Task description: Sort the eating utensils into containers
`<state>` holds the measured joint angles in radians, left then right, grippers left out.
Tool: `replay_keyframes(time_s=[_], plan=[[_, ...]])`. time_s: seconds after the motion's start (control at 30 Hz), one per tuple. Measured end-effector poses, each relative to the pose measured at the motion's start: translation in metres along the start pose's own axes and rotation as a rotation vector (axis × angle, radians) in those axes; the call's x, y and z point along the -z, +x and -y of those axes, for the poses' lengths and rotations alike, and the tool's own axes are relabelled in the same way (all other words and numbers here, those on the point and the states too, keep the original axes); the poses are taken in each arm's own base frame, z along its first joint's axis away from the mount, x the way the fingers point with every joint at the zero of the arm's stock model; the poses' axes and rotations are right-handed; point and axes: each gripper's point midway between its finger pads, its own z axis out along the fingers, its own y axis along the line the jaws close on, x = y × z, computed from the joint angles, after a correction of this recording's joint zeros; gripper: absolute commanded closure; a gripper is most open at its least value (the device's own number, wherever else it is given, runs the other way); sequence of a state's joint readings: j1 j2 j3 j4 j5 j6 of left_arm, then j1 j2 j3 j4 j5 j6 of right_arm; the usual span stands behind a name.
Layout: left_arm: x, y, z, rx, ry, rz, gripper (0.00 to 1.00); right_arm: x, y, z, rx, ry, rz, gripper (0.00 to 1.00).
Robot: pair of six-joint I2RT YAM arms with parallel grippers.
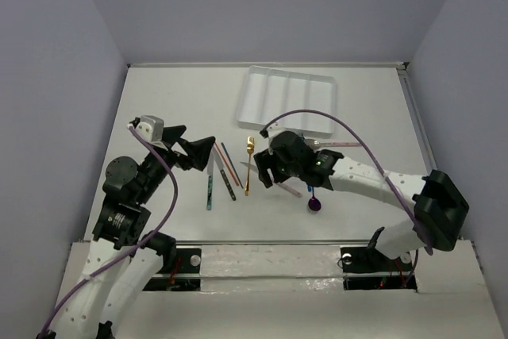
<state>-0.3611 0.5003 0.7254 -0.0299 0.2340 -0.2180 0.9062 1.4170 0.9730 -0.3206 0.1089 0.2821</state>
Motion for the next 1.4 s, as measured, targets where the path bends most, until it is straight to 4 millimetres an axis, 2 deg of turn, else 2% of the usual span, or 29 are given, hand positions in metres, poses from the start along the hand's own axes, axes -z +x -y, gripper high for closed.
replay_keyframes(time_s=[0.1,0.2,0.47,0.53,0.6,0.83,0.97,1.1,1.4], plan=[[0.002,-0.003,-0.001,-0.002,-0.012,0.015,0.01,-0.02,-0.011,-0.025,0.006,0.005,0.009,0.33],[0.004,-0.006,-0.001,-0.003,-0.014,0.027,0.01,-0.043,-0.015,-0.041,-0.013,0.028,0.012,0.47],[0.008,-0.004,0.009,0.001,0.017,0.02,0.01,-0.099,-0.006,-0.032,-0.098,0.164,-0.023,0.63],[0.008,-0.002,0.011,0.002,0.026,0.013,0.01,-0.109,-0.006,-0.031,-0.119,0.188,-0.021,0.68],[0.009,-0.002,0.013,0.002,0.03,0.012,0.01,-0.116,-0.005,-0.029,-0.135,0.205,-0.022,0.69],[0.013,-0.005,0.018,0.001,0.05,0.025,0.01,-0.13,0.01,-0.023,-0.168,0.252,-0.05,0.69],[0.013,-0.004,0.019,0.002,0.055,0.023,0.01,-0.136,0.004,-0.023,-0.181,0.273,-0.035,0.69],[0.013,-0.004,0.02,0.002,0.056,0.023,0.01,-0.138,0.003,-0.02,-0.187,0.294,-0.027,0.85],[0.013,-0.004,0.02,0.002,0.058,0.022,0.01,-0.137,0.001,-0.013,-0.211,0.337,-0.009,1.0]])
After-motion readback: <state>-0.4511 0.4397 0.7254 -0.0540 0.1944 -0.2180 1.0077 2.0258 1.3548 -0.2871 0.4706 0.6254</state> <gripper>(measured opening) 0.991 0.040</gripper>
